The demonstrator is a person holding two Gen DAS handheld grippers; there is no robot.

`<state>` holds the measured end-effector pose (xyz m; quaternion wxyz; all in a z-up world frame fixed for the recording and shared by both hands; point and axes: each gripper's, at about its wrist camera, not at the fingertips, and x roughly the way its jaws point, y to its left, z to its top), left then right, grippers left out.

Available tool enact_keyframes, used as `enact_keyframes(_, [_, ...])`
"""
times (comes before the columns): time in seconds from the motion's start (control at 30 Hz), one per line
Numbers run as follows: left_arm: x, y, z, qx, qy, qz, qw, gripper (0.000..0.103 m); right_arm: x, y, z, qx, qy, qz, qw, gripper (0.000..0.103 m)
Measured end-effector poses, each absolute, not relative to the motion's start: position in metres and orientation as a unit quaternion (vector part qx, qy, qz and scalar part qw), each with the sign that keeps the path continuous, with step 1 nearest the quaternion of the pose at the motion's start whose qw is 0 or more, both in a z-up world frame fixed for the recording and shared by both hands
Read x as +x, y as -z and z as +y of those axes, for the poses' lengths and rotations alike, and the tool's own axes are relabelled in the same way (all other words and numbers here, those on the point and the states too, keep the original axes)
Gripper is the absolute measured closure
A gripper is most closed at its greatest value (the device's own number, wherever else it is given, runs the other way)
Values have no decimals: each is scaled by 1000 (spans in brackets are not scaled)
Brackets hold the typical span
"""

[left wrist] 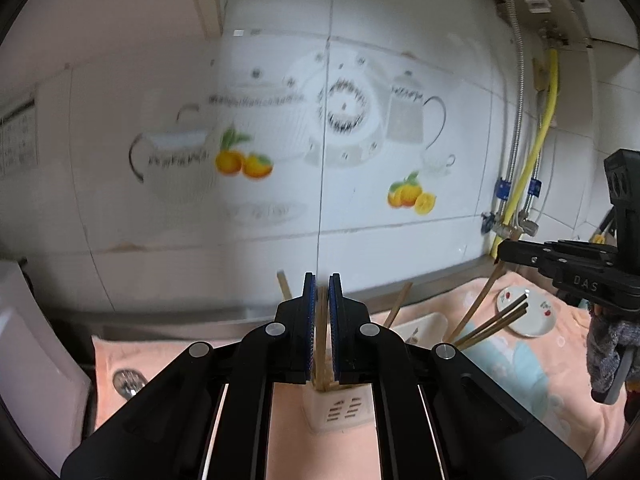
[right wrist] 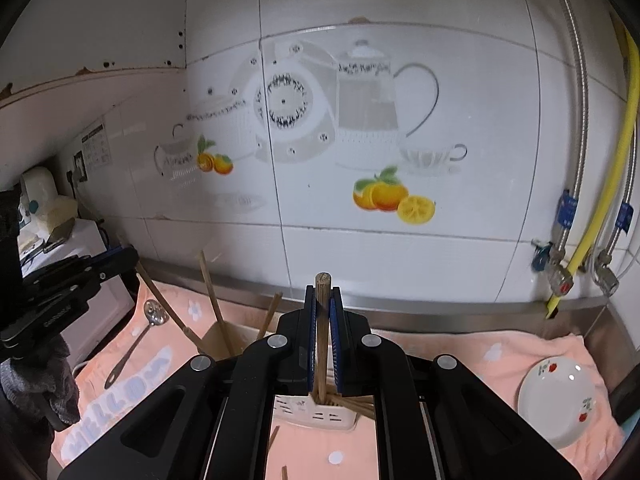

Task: Organize utensils
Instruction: 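Open both tools to drop the chopsticks into the holder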

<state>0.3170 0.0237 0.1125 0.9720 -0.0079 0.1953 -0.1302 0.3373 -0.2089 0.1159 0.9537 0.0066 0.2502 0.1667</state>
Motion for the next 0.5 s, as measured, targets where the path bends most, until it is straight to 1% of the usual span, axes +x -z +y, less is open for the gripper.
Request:
enact_keyframes(0.1, [319,-107,28,-13,126,203,971,94,337,-111,-210,11,-168,256,952,96])
enact_keyframes(0.13, [319,-106,29,-14,124,205,971,88,337,-111,-211,12,-169,256,952,94])
enact_keyframes(0.17, [317,-106,30,-15,120,204,971,75,336,-111,-212,12,-170,255,952,92])
enact_keyframes(0.2, [315,-106,31,-15,116,201,973,66,334,-112,-212,12,-171,253,952,85])
enact_keyframes(0.23, [312,-107,32,-15,110,196,974,55,332,-113,-213,13,-169,251,953,76])
enact_keyframes(0.3, [305,-109,34,-14,109,191,976,54,325,-114,-216,12,-168,246,955,72])
enact_keyframes(0.33, [301,-110,35,-15,108,189,976,52,322,-114,-217,11,-167,245,955,67])
enact_keyframes(0.37, [298,-110,36,-15,107,188,976,47,319,-114,-219,11,-166,243,956,63])
enact_keyframes(0.4, [294,-111,37,-16,104,186,977,44,312,-113,-220,9,-166,240,956,57])
enact_keyframes(0.43, [289,-110,38,-18,103,184,977,39,307,-113,-221,7,-167,238,957,53])
enact_keyframes(0.47, [284,-110,39,-19,104,181,978,34,302,-112,-221,4,-167,236,957,51])
enact_keyframes(0.5, [279,-109,40,-19,103,179,978,32,295,-110,-221,0,-167,234,958,46])
